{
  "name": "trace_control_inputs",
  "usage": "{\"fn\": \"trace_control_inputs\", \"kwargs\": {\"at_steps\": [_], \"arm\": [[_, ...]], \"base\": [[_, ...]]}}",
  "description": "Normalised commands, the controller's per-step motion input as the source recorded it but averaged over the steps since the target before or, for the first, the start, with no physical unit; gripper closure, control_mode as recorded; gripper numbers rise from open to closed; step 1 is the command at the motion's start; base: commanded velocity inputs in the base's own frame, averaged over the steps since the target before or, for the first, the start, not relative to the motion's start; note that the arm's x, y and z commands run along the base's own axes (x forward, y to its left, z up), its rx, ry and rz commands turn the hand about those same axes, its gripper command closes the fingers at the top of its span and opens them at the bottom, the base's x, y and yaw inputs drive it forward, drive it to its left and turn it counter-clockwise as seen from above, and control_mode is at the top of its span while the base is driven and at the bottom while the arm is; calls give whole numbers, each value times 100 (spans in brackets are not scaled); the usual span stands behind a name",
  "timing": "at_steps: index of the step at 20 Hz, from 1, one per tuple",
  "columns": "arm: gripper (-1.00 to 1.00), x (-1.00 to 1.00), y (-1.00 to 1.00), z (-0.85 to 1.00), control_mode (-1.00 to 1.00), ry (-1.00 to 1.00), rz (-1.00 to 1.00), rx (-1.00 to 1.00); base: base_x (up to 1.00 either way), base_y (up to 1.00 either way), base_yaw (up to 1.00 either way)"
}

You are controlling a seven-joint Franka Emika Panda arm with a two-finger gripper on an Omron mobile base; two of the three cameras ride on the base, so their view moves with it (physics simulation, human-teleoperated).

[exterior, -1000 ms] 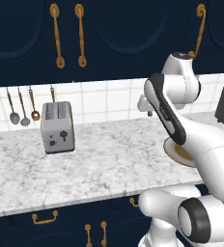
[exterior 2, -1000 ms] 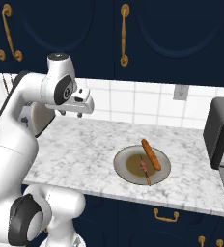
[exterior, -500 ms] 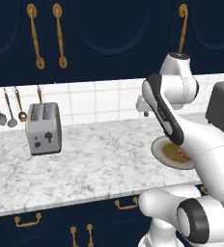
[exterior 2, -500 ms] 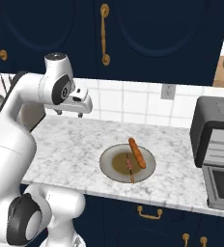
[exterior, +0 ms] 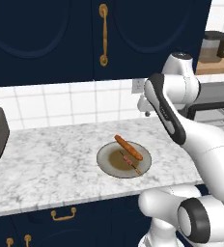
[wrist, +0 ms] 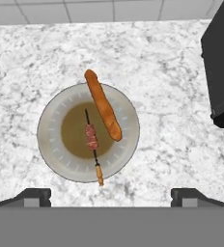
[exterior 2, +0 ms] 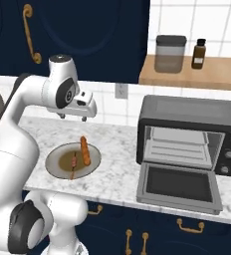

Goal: Pick up the kebab skewer and baguette bread, and place them inside the toaster oven. Close the toaster oven door and start by setting the timer.

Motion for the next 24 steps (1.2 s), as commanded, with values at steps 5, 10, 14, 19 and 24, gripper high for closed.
{"fn": "trace_control_inputs", "kwargs": {"at_steps": [5,10,14,19,24], "arm": [[-100,0,0,0,100,0,0,0],[-100,0,0,0,100,0,0,0],[-100,0,0,0,100,0,0,0],[-100,0,0,0,100,0,0,0],[-100,0,0,0,-100,0,0,0]], "base": [[10,-46,0],[4,-7,0],[0,0,0],[0,0,0],[0,0,0]]}}
